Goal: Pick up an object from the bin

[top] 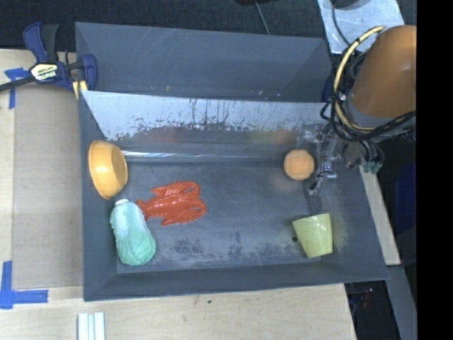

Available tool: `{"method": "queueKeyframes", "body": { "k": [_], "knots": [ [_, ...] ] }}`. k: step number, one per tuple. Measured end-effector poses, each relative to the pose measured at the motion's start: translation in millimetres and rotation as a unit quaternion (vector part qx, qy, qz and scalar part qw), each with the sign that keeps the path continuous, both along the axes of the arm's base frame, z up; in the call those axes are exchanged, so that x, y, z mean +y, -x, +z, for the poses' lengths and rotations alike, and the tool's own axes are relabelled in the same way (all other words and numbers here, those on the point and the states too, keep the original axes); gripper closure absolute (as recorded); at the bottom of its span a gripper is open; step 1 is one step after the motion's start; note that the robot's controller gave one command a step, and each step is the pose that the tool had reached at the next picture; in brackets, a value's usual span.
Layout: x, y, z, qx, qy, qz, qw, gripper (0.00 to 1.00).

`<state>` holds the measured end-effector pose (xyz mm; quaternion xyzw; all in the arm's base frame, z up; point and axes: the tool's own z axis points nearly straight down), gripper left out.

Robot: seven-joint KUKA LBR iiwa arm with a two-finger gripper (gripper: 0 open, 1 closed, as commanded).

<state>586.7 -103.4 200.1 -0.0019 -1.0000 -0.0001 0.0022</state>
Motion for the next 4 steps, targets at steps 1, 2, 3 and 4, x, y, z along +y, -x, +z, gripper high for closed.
{"method": "queueKeyframes", "body": {
  "k": [1, 2, 3, 4],
  "knots": [
    [0, -1.4, 5, -0.0041, 0.001, 0.002, 1.0000, 0.00],
    [-49, 36.9, -131, -0.0053, 0.001, 0.028, 0.9996, 0.00],
    [-49, 43.2, -57, -0.0138, 0.003, 0.128, 0.9917, 0.00],
    [-49, 92.7, -100, -0.0074, 0.000, 0.325, 0.9457, 0.00]
  ]
}}
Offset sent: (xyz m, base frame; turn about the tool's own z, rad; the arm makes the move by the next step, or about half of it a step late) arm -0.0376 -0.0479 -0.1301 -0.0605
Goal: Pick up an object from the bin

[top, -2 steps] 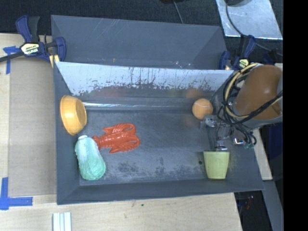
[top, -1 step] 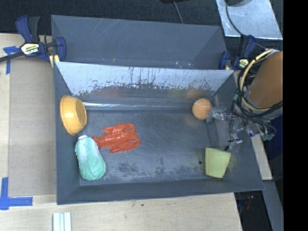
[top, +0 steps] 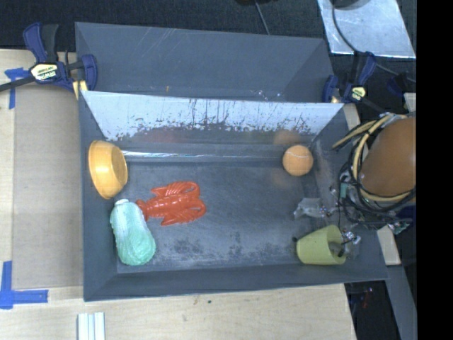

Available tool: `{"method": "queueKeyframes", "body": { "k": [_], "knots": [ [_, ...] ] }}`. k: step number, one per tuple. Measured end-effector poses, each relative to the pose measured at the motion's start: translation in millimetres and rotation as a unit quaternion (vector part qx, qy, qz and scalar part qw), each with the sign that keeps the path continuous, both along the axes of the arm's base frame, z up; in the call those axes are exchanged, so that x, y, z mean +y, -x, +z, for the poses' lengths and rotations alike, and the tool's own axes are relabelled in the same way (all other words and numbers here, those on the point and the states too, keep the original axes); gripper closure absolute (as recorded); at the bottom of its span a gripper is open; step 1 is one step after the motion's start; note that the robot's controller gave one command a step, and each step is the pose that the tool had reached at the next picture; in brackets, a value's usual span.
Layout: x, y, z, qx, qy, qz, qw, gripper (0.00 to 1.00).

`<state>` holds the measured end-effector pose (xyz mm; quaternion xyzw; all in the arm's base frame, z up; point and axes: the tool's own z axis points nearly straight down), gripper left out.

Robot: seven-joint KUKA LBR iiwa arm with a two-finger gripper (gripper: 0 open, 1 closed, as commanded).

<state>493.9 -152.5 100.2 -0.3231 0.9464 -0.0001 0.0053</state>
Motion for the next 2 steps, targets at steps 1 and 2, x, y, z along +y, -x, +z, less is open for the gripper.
{"method": "queueKeyframes", "body": {
  "k": [1, 2],
  "knots": [
    [-1, -51.4, -26, -0.0069, -0.003, -0.156, 0.9878, 0.00],
    [13, -13.7, -28, -0.0102, -0.009, 0.199, 0.9799, 1.00]
  ]
}}
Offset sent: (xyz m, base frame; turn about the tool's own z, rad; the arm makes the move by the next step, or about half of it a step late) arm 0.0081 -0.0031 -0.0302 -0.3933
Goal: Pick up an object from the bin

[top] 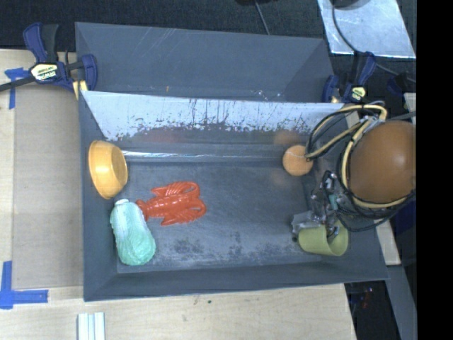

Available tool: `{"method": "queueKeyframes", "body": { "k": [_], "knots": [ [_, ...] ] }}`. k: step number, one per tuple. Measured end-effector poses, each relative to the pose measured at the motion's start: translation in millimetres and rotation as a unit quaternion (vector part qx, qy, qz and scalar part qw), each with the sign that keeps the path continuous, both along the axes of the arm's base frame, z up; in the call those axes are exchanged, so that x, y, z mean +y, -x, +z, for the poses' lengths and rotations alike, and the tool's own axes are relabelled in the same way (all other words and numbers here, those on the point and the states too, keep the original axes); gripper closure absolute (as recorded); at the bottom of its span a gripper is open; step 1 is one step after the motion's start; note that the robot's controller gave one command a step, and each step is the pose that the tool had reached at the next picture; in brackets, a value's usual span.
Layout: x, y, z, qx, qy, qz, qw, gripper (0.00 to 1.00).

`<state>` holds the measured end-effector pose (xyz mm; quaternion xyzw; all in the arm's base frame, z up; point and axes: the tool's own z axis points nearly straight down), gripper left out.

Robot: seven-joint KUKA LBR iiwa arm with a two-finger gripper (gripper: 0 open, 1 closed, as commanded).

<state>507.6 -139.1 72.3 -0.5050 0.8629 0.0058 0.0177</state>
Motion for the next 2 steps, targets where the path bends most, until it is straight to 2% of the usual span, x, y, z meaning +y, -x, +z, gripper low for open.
{"method": "queueKeyframes", "body": {
  "k": [1, 2],
  "knots": [
    [0, 0.2, 0, 0.0000, 0.000, 0.000, 1.0000, 1.00],
    [-1, 2.1, 16, 0.0034, 0.001, 0.000, 1.0000, 1.00]
  ]
}}
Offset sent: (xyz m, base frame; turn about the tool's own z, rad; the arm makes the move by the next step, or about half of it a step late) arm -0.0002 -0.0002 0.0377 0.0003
